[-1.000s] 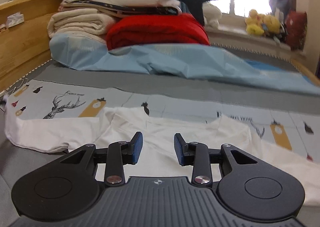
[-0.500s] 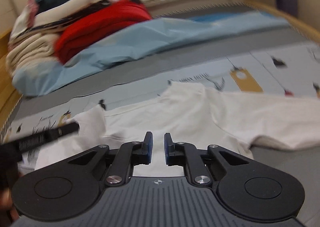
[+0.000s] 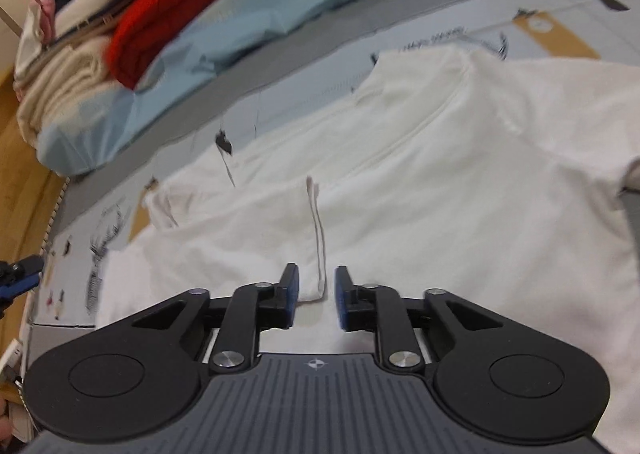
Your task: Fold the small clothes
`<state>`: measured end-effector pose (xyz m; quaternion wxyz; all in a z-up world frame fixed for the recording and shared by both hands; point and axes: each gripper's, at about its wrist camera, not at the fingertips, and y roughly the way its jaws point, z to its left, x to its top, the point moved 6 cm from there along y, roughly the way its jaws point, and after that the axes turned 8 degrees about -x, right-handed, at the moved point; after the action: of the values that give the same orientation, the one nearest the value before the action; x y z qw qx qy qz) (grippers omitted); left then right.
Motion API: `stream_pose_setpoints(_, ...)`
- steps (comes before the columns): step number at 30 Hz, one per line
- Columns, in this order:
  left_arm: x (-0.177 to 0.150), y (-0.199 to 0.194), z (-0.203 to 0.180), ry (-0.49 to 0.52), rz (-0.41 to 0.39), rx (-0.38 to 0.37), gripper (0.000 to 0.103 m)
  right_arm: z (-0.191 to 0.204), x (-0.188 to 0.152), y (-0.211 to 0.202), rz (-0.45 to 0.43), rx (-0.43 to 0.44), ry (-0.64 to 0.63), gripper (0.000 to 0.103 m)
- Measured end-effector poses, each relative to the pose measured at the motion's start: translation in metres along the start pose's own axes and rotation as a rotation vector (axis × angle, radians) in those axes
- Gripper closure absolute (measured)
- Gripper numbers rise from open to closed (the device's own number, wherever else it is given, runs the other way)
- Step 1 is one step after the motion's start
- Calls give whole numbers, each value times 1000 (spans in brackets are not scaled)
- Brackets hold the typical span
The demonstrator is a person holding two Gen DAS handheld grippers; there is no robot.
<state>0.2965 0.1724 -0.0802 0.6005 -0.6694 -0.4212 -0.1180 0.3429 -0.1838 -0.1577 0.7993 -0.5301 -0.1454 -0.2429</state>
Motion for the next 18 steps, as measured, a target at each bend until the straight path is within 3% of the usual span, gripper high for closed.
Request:
stream_pose_setpoints(4, 14, 8, 11, -6, -25, 37, 77, 9, -6, 32, 33, -21, -44, 74)
stream_pose_setpoints(7, 20, 14, 15, -28, -30, 41, 77, 25, -6, 37, -2, -36, -132, 74)
stream_pose_setpoints(9, 28, 18, 20, -35, -33, 40, 77, 36, -3, 36, -29, -38, -191, 98)
stream_pose_setpoints(11, 33, 19, 23, -40, -39, 44, 77, 43, 4, 28, -62, -5, -192, 99)
stream_pose_setpoints(16, 39, 22, 27, -54, -49, 51, 77, 53, 47, -40, -246, 144, -131, 100)
stream_pose_setpoints(18, 41, 22, 28, -56, -51, 51, 77, 35, 71, -78, -390, 99, -121, 100)
